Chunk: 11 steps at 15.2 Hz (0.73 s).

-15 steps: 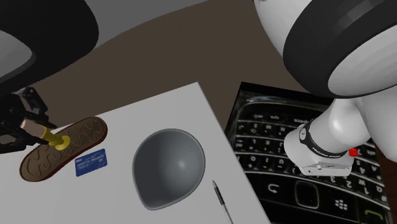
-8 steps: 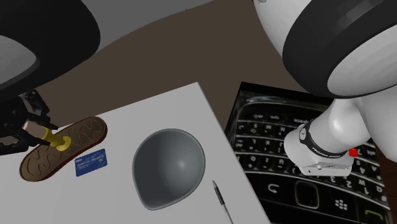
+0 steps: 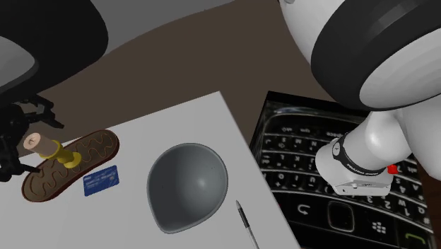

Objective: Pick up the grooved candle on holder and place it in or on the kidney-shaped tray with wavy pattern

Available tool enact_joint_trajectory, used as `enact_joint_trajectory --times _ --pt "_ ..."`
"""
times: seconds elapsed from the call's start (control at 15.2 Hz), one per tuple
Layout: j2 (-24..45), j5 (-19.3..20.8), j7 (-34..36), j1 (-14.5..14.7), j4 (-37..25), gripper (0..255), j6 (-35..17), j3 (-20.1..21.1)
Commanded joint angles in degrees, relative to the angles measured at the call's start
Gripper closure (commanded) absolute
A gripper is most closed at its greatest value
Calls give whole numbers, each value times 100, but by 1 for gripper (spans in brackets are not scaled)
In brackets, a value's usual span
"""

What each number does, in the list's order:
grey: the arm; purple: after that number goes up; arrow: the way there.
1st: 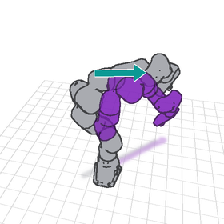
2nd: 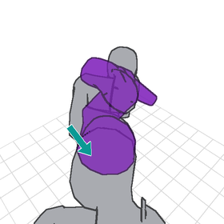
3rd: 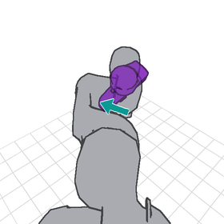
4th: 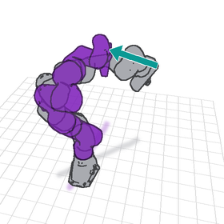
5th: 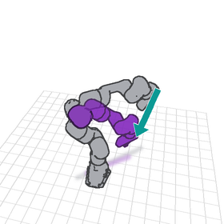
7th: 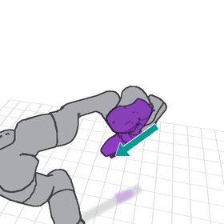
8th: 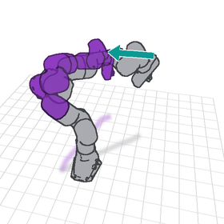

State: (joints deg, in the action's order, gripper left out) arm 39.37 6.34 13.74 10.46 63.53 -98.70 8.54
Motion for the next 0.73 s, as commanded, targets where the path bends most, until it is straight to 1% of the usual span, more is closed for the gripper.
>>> enact_joint_trajectory --times 0.0,0.13,0.66 --pt "18 -1 1 32 -327 0 311 4" --pt "136 4 -17 76 -872 0 735 -1" --pt "136 4 -17 76 -872 0 735 -1"
